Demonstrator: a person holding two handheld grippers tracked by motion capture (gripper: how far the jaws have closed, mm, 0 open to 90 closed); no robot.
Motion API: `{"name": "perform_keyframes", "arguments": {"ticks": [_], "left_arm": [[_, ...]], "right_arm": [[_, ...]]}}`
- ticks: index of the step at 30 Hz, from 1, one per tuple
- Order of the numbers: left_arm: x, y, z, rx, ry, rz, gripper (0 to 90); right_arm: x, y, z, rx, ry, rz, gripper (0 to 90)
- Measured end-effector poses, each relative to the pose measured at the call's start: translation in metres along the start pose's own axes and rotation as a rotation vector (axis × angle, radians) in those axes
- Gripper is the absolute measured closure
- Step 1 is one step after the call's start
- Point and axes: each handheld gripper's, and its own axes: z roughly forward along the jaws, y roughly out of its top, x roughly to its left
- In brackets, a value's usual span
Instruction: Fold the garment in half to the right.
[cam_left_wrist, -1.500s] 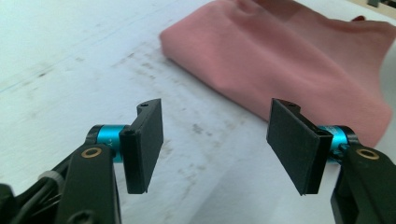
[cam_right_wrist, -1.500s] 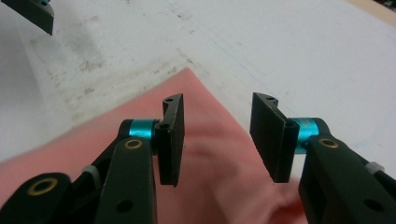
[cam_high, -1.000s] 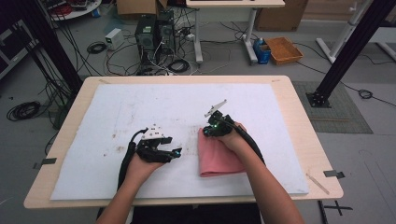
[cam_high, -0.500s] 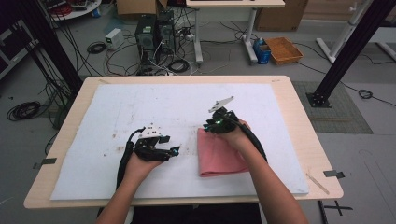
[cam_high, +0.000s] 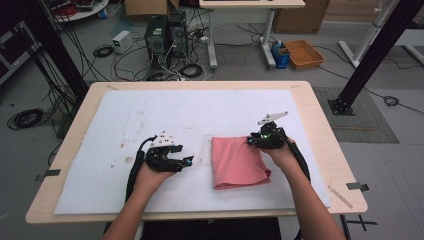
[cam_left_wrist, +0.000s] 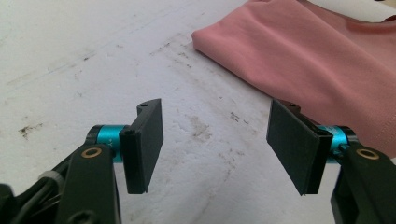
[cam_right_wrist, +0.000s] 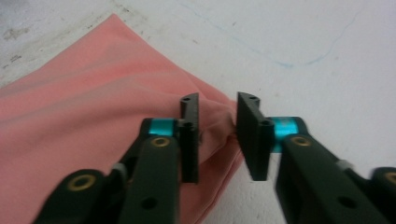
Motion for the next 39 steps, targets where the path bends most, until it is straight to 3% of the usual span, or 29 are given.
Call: {"name": "perform_keyframes", "arguments": {"ticks": [2, 6, 9, 15, 17, 18, 19, 20, 21, 26, 30, 36, 37, 39], "left_arm": [[0.0, 0.0, 0.0, 0.003, 0.001, 0.002, 36.4], [0.001, -0.001, 0.001, 0.006, -0.002, 0.002, 36.5], [0.0, -0.001, 0.002, 0.003, -0.002, -0.001, 36.5], [-0.001, 0.0, 0.001, -0.001, -0.007, 0.006, 36.5], [-0.001, 0.0, 0.0, -0.004, -0.005, 0.004, 36.6], [-0.001, 0.0, 0.0, -0.004, -0.005, 0.004, 36.5], [-0.001, -0.001, 0.0, -0.005, -0.004, -0.001, 36.5], [0.0, -0.001, 0.0, -0.004, -0.004, -0.002, 36.5], [0.0, -0.001, 0.0, -0.006, -0.004, 0.0, 36.5], [0.0, 0.0, -0.001, -0.034, -0.016, 0.018, 36.5], [0.002, 0.0, -0.005, -0.049, -0.009, 0.013, 36.2], [0.002, 0.0, -0.008, -0.054, -0.006, 0.016, 36.2], [0.002, 0.0, -0.007, -0.047, -0.006, 0.019, 36.3], [0.001, -0.001, -0.005, -0.042, -0.009, 0.016, 36.2]], "right_arm": [[-0.005, -0.004, 0.002, 0.003, 0.019, 0.015, 84.1], [-0.01, -0.006, -0.004, -0.044, 0.026, 0.026, 86.6], [-0.013, -0.004, -0.013, -0.075, 0.0, 0.033, 86.8], [-0.015, -0.009, -0.002, -0.009, -0.031, 0.024, 85.3], [-0.009, -0.011, -0.003, -0.013, -0.047, 0.014, 73.8], [-0.009, -0.011, -0.003, -0.013, -0.047, 0.014, 73.8], [-0.007, -0.012, -0.007, -0.034, -0.05, 0.008, 69.9], [-0.001, -0.012, -0.018, -0.066, -0.068, -0.002, 60.3], [0.003, -0.013, -0.024, -0.077, -0.073, -0.01, 58.3], [0.028, -0.026, -0.042, -0.071, -0.071, -0.108, 57.7], [0.037, -0.042, -0.047, -0.055, -0.042, -0.106, 57.1], [0.05, -0.063, -0.049, -0.033, -0.001, -0.124, 70.6], [0.053, -0.07, -0.052, -0.033, 0.001, -0.122, 80.2], [0.054, -0.075, -0.053, -0.039, 0.003, -0.124, 88.5]]}}
